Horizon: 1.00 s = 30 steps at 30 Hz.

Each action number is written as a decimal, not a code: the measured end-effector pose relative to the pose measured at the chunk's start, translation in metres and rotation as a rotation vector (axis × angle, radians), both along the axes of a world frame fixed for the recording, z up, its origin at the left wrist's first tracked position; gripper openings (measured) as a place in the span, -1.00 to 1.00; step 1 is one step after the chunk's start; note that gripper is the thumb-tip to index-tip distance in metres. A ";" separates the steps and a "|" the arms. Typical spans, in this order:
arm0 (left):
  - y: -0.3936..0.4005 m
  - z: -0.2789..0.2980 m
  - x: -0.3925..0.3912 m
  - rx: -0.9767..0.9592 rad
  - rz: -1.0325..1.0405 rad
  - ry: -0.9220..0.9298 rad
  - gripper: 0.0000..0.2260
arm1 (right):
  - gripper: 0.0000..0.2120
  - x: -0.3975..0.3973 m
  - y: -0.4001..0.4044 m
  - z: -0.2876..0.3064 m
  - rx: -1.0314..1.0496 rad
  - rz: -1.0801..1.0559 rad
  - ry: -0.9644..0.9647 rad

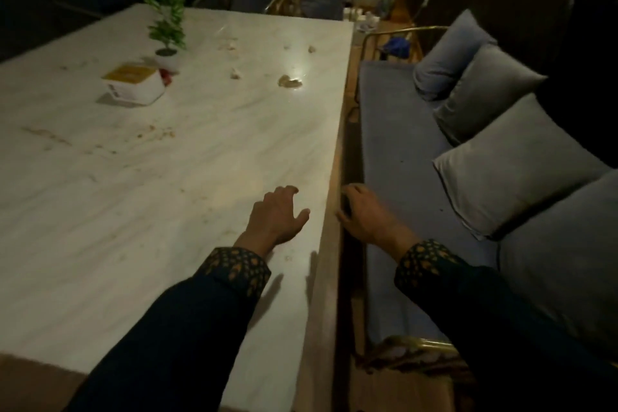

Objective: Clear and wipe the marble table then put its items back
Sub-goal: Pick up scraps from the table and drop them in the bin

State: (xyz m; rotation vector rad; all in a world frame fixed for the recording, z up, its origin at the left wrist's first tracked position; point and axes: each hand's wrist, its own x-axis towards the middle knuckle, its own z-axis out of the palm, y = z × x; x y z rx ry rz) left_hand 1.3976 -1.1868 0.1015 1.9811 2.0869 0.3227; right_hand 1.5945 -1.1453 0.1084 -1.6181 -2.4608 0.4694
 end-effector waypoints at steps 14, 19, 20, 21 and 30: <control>0.038 0.052 -0.075 0.096 0.279 0.008 -0.47 | -0.43 -0.100 0.078 0.035 0.141 0.216 0.031; 0.050 0.059 -0.108 0.116 0.331 -0.018 -0.47 | -0.42 -0.123 0.104 0.048 0.144 0.250 -0.029; 0.051 0.061 -0.114 0.118 0.342 -0.023 -0.47 | -0.42 -0.128 0.109 0.051 0.144 0.250 -0.029; 0.052 0.062 -0.119 0.116 0.349 -0.024 -0.47 | -0.42 -0.133 0.113 0.054 0.145 0.254 -0.032; 0.043 0.055 -0.159 0.127 0.444 -0.066 -0.50 | -0.41 -0.171 0.132 0.058 0.172 0.368 -0.103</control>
